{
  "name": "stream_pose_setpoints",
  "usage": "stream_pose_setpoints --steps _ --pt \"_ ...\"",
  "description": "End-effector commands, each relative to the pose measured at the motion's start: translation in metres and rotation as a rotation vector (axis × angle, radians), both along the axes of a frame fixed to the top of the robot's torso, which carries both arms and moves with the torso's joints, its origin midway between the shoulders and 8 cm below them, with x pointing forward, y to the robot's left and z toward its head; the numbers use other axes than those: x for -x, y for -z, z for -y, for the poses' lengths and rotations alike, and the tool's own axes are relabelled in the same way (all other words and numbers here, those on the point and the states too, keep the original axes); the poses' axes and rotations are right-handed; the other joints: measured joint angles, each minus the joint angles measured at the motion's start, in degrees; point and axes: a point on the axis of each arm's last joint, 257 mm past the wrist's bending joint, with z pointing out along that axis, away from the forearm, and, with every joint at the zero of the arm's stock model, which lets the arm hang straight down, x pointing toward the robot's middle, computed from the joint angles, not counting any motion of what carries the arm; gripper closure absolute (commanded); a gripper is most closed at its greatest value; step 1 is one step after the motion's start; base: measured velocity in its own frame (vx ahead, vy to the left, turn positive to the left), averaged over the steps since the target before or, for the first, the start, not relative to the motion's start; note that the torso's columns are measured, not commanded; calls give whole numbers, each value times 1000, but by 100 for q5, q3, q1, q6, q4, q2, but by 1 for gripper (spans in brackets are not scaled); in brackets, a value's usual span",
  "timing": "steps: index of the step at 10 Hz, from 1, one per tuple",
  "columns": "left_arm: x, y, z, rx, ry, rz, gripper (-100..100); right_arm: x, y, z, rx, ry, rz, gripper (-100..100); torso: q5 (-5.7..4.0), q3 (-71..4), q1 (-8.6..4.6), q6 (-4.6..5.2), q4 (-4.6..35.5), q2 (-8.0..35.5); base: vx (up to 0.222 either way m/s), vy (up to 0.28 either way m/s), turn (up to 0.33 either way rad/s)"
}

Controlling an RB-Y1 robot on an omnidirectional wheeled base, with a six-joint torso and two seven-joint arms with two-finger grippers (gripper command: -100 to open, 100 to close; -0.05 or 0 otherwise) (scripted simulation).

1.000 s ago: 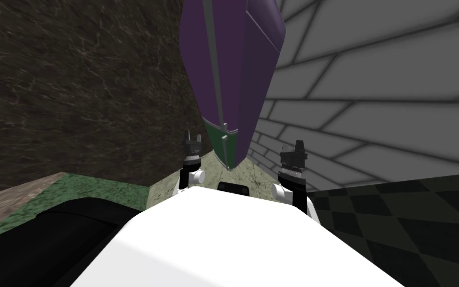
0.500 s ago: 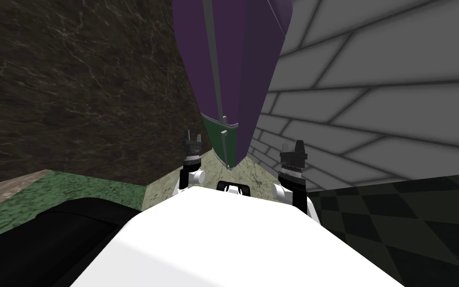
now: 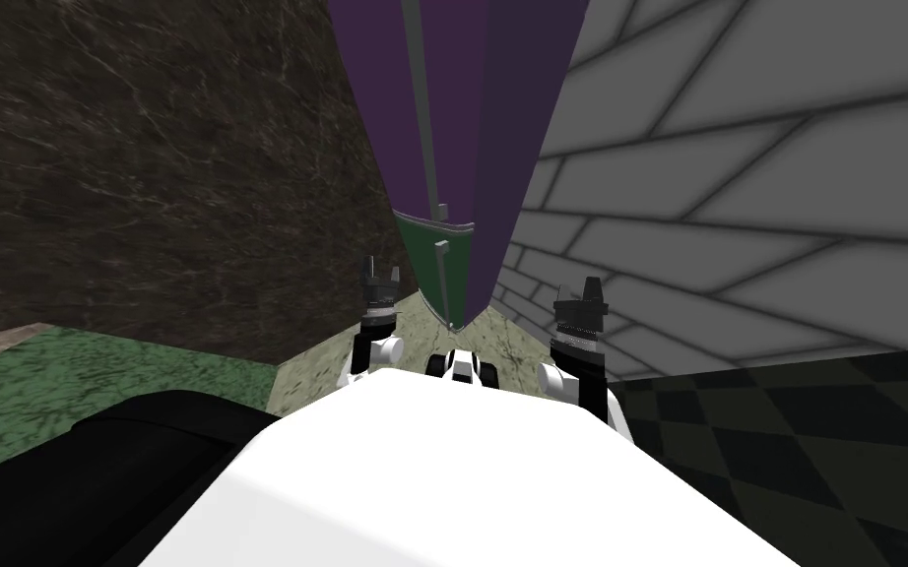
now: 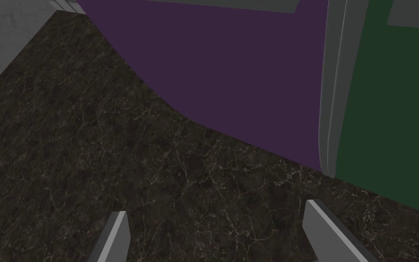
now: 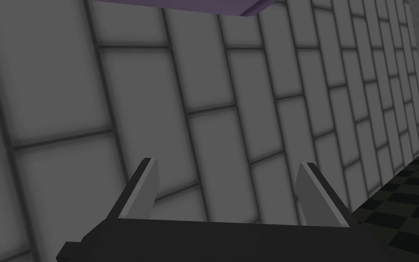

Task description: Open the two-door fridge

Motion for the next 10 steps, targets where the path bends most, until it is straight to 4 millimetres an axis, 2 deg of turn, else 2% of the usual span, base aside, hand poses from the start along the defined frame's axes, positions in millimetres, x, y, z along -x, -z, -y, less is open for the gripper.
stream_pose_setpoints --steps 1,10 --pt "-3 6 -4 -18 24 -38 -100 0 0 0 0 0 0 0 -1 -27 -3 0 16 13 51 -52 55" --pt "-4 32 -50 135 61 -212 -100 0 0 0 0 0 0 0 0 -27 4 0 25 27 99 -90 94"
